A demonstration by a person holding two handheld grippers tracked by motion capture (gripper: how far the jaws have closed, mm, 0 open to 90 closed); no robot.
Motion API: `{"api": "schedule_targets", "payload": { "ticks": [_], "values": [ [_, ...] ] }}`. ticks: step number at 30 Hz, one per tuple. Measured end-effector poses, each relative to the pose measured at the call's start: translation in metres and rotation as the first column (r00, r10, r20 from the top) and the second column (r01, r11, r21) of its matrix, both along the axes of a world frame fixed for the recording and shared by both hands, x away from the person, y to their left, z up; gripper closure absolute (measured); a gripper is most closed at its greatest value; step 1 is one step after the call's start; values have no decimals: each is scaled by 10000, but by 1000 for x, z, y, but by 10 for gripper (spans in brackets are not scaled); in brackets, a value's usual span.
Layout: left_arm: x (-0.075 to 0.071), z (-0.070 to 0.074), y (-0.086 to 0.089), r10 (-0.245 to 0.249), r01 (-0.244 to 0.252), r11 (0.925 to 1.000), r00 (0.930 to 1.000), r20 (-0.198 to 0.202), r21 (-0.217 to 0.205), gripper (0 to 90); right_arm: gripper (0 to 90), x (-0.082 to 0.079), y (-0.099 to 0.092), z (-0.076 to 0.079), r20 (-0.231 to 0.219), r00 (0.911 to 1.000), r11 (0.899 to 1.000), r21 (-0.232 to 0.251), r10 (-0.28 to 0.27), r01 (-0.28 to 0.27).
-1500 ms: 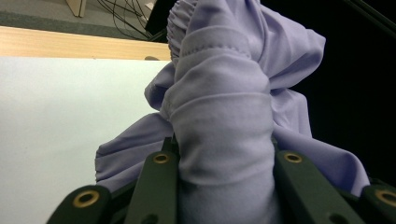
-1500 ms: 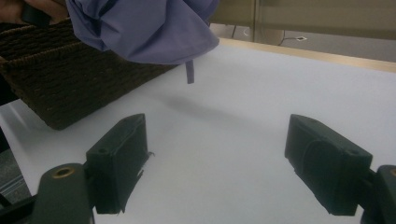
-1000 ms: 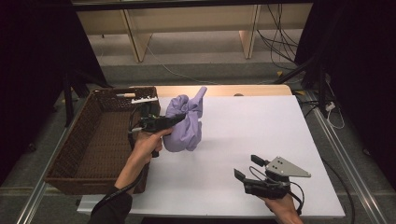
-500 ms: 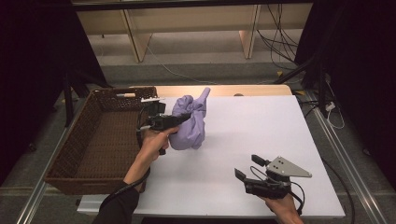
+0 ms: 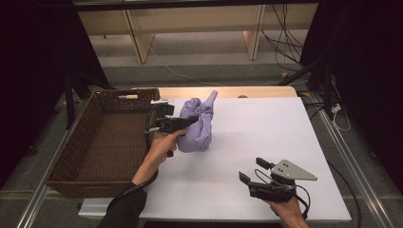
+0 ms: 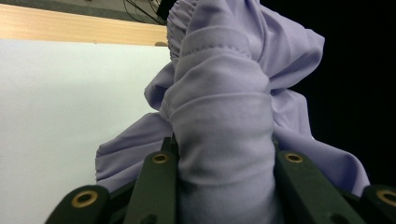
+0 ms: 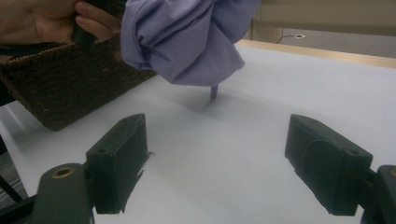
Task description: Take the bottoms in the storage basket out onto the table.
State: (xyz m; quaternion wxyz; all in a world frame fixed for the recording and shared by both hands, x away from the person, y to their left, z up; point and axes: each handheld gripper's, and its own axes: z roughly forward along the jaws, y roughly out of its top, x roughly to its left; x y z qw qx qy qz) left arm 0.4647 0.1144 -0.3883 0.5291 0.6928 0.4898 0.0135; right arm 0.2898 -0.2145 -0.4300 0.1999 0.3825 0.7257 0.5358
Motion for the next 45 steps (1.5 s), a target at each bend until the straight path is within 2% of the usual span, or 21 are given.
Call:
{"api": "schedule_targets", "payload": {
  "ticks": [12,21,23,36,45],
  "values": [
    [3,-7,-5,63,-61,9998,9999,-130,176,694,222,0,0,0,12,10000,10000,-1,8,-8],
    [3,-18,-14,-180,201,9982,9991,-376,568,684,222,-1,0,0,3,10000,10000,-27,25,-25],
    [4,-24,-16,-214,250,9966,9987,-470,782,684,222,-1,0,0,18,10000,10000,-17,47,-47],
    [2,-34,-25,-439,503,9938,9969,-658,994,657,222,-1,0,0,19,10000,10000,-20,51,-51],
    [0,-41,-34,-656,754,9890,9947,-790,1271,635,222,-1,0,0,-5,10000,10000,-9,51,-51]
  ]
}}
